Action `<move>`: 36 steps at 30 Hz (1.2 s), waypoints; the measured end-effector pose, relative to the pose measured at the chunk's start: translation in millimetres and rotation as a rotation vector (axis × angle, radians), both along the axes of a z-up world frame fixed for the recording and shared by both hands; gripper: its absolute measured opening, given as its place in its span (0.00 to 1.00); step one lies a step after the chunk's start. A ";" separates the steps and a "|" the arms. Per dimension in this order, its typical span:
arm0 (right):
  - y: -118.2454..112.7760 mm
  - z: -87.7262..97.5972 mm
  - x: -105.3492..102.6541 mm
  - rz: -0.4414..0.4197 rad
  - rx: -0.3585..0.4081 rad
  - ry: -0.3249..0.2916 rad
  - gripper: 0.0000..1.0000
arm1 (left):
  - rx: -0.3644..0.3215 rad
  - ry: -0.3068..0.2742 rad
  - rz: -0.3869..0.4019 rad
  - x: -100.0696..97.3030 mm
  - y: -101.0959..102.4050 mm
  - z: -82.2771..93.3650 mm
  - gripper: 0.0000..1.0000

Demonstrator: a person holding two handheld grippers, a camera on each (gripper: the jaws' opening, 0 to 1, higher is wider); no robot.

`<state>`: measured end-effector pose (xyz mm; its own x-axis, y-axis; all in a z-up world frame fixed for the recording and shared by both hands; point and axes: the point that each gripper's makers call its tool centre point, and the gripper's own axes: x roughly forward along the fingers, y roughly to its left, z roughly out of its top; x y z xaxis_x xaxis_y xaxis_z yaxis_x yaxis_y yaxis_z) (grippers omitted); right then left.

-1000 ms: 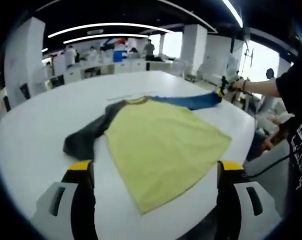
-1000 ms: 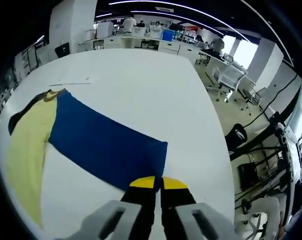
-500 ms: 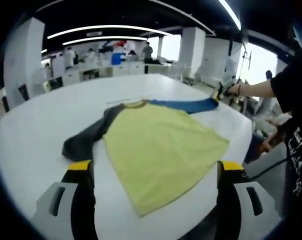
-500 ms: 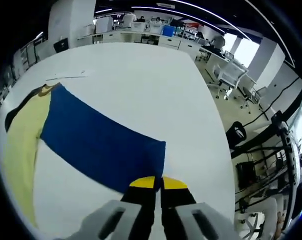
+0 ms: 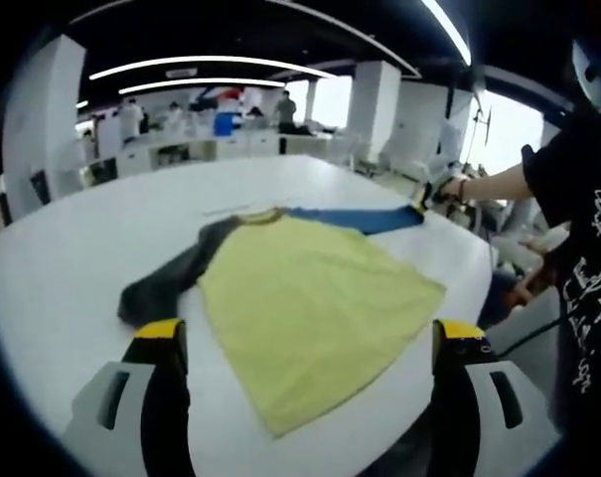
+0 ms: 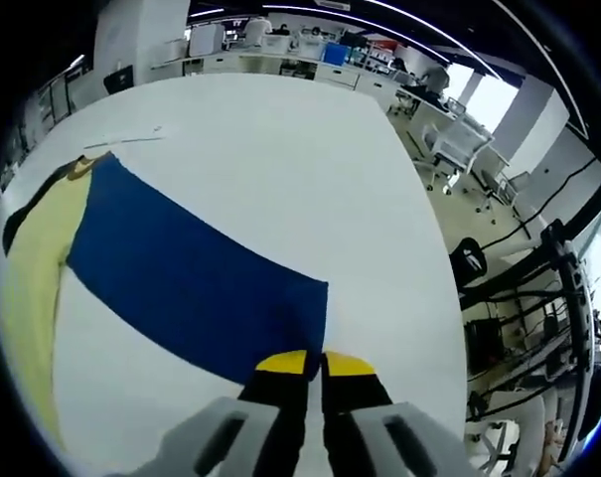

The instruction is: Fold the garment on the visible template until the final outline fits inside the template.

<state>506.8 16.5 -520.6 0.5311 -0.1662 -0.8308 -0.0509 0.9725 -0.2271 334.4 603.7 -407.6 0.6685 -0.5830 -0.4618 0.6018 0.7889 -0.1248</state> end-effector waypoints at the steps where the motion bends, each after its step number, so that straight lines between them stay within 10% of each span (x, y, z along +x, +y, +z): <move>1: -3.2 -1.7 -0.7 -0.003 -0.006 0.009 0.00 | -0.005 -0.001 0.000 0.6 -0.1 0.7 0.99; 22: -4.8 2.1 -3.5 -0.047 0.165 -0.058 0.11 | -0.019 -0.009 -0.059 1.8 -7.2 5.6 0.99; 36: 10.6 -13.2 -27.7 -0.056 0.216 0.011 0.16 | -0.016 -0.005 -0.053 2.3 -6.1 5.0 0.99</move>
<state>479.1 27.1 -533.8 0.5171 -0.0132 -0.8558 0.0033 0.9999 -0.0134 336.7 597.6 -402.7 0.6389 -0.6249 -0.4486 0.6433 0.7538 -0.1338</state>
